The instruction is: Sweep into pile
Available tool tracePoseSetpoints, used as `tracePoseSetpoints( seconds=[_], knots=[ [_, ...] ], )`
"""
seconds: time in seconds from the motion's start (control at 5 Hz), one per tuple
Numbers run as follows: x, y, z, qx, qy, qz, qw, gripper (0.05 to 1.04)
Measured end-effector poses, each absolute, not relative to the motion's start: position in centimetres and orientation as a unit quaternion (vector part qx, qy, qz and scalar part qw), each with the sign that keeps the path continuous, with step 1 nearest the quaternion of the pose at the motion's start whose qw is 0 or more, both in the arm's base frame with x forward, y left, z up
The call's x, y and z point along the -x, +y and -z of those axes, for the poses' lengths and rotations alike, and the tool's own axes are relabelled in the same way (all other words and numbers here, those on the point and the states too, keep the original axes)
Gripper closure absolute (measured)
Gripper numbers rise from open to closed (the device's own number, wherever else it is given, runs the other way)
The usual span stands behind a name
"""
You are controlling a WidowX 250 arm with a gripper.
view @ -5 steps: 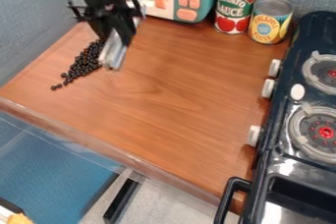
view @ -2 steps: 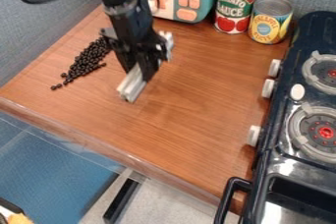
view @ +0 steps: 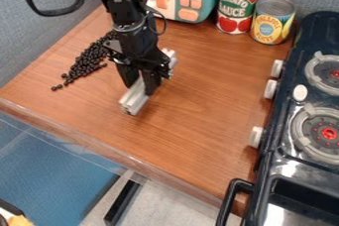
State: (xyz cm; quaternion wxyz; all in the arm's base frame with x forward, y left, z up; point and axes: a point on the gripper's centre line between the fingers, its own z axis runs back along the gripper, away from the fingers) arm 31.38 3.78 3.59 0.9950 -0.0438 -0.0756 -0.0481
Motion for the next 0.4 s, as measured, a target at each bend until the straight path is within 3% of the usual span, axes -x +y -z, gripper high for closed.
tracePoseSetpoints(
  seconds=[0.2,0.4],
  knots=[
    [-31.2,4.0,-5.9,0.060,-0.099,0.051,0.992,0.091],
    [-30.6,5.6,-9.8,0.065,-0.143,0.046,0.987,0.077]
  ],
)
